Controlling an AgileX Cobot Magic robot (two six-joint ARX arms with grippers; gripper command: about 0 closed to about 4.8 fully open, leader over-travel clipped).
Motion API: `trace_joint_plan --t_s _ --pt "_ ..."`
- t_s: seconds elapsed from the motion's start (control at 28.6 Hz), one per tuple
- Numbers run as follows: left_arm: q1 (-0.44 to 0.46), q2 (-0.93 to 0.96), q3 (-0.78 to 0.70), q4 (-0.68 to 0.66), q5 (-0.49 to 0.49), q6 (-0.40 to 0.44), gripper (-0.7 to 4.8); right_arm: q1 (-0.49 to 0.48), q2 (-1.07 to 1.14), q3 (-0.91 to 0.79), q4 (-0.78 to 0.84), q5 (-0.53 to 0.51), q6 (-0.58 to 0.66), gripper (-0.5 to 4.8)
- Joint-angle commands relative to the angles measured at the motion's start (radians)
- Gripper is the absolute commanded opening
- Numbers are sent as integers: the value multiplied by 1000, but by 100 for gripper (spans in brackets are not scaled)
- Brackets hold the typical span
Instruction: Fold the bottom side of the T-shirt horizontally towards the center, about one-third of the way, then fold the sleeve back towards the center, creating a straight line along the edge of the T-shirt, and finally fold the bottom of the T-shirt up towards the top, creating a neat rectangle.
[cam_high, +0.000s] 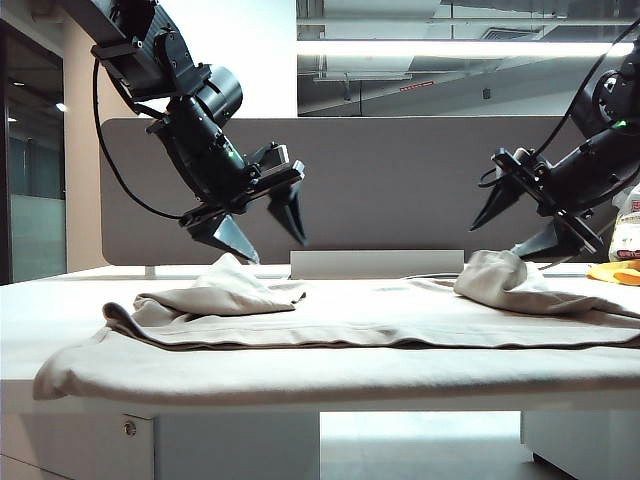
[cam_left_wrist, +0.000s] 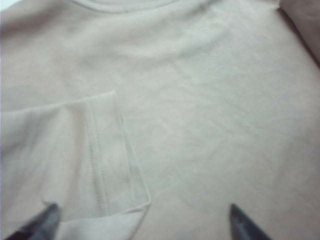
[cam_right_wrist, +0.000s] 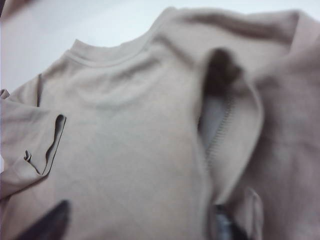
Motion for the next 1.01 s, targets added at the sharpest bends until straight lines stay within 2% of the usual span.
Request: trace_joint_plan --t_s 0.03,0.24,0.38,0.56,0.7,0.77,0.91,1.01 --pt "-5 -4 2 19 19 -2 432 6 -8 2 5 -56 -1 423" --pt "-9 -3 0 47 21 -49 432 45 -8 2 4 -102 41 423" --pt "-11 -3 -1 47 23 -50 432 88 -8 2 3 -150 47 422" --pt "-15 -3 -1 39 24 -53 432 135 -8 2 3 -161 48 422" --pt "-15 -3 0 37 24 -53 431 157 -8 2 11 -230 49 421" --pt "-15 -4 0 33 24 -53 431 159 -8 2 10 -210 57 400" --pt "-14 -4 0 -3 24 -51 431 145 -8 2 10 -84 96 318" --pt "-15 -4 -1 -39 24 -51 431 132 -8 2 13 -9 97 303"
